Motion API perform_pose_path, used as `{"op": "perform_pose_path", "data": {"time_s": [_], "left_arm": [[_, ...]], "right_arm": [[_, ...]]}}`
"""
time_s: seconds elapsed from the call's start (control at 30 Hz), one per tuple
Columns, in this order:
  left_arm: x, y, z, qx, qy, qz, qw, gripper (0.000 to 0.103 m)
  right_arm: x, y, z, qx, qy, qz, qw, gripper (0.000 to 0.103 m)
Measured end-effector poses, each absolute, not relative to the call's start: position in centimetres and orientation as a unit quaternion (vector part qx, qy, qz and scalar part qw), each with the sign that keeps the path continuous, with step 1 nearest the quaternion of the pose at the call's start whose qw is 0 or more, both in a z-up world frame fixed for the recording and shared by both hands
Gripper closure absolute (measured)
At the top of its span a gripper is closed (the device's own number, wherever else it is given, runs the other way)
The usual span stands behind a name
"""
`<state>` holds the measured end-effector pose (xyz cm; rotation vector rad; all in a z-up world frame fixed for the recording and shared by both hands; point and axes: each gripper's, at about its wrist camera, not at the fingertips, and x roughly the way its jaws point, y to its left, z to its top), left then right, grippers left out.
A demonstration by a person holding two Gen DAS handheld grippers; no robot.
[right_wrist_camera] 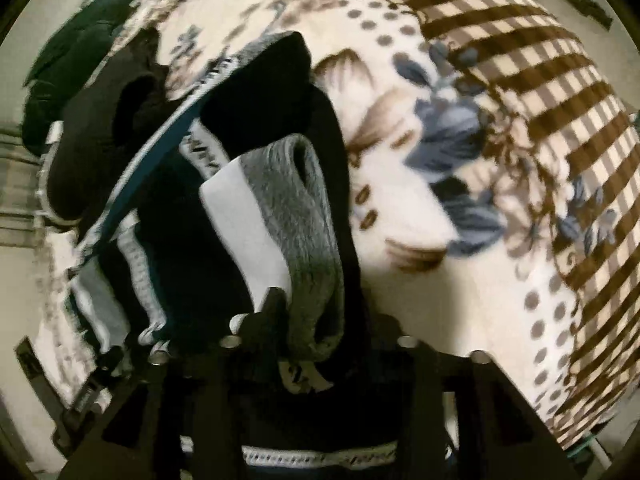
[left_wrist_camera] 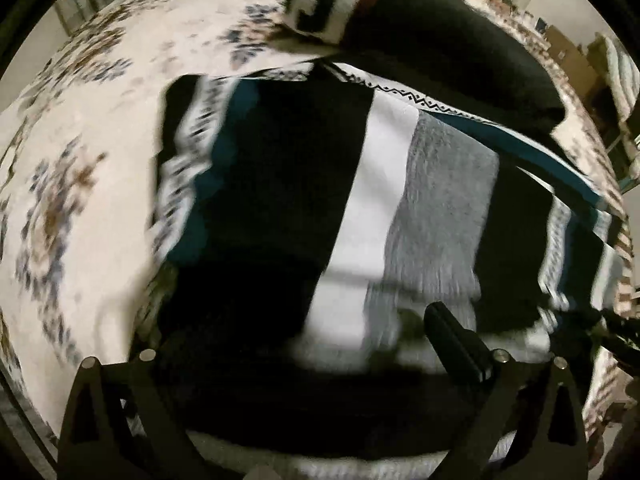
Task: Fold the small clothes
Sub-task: 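Fold the sweater side with the right gripper over the body toward the left gripper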
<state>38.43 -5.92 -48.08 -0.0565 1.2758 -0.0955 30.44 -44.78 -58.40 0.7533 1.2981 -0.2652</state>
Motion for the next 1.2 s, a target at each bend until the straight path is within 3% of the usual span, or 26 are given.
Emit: {"op": "perform_pose_path", "data": {"time_s": [0.1, 0.37, 0.67, 1.1, 1.2], "left_arm": [[34.6, -3.5, -47.1, -0.033, 0.597, -0.035, 0.801, 0.000], [22.3, 2.4, -49.0, -0.032, 0.643, 0.005, 0.765, 0.000], [15.5, 8.1, -51.0, -0.045, 0.638, 0.020, 0.768, 0.000], [9.0, 13.2, -54.7, -0.102, 0.627, -0.016, 0.772, 0.002], [7.1, 13.2, -54.7, -0.118, 0.624, -0.029, 0.772, 0.010]], "right_arm": [[27.4, -45.0, -57.4, 0.341, 0.590, -0.102, 0.724, 0.042], [14.1, -45.1, -59.8, 0.340, 0.628, -0.112, 0.691, 0.041], [3.0, -43.5, -63.3, 0.344, 0.633, -0.133, 0.680, 0.041], [0.8, -41.6, -65.3, 0.322, 0.633, -0.052, 0.702, 0.039], [1.6, -41.4, -65.0, 0.302, 0.645, -0.039, 0.701, 0.039]]}}
